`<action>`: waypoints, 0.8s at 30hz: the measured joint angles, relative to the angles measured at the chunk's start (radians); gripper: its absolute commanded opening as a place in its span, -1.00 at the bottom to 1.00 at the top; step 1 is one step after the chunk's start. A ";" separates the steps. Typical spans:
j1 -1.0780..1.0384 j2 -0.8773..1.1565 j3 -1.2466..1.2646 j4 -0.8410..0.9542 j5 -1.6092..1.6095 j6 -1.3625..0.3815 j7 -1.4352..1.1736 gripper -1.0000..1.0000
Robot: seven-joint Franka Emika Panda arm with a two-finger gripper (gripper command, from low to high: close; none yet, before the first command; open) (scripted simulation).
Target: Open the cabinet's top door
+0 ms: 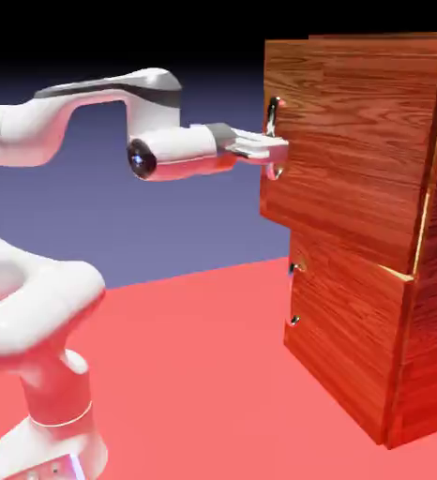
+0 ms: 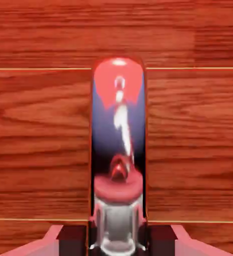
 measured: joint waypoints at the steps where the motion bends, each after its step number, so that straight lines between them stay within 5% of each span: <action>1: 0.020 -0.010 -0.036 -0.024 -0.031 -0.032 0.001 -1.00; 13: 0.114 -0.069 -0.471 -0.181 -0.434 -0.421 -0.004 -1.00; 24: 0.116 0.079 -0.870 -0.112 -0.818 -0.805 -0.075 -1.00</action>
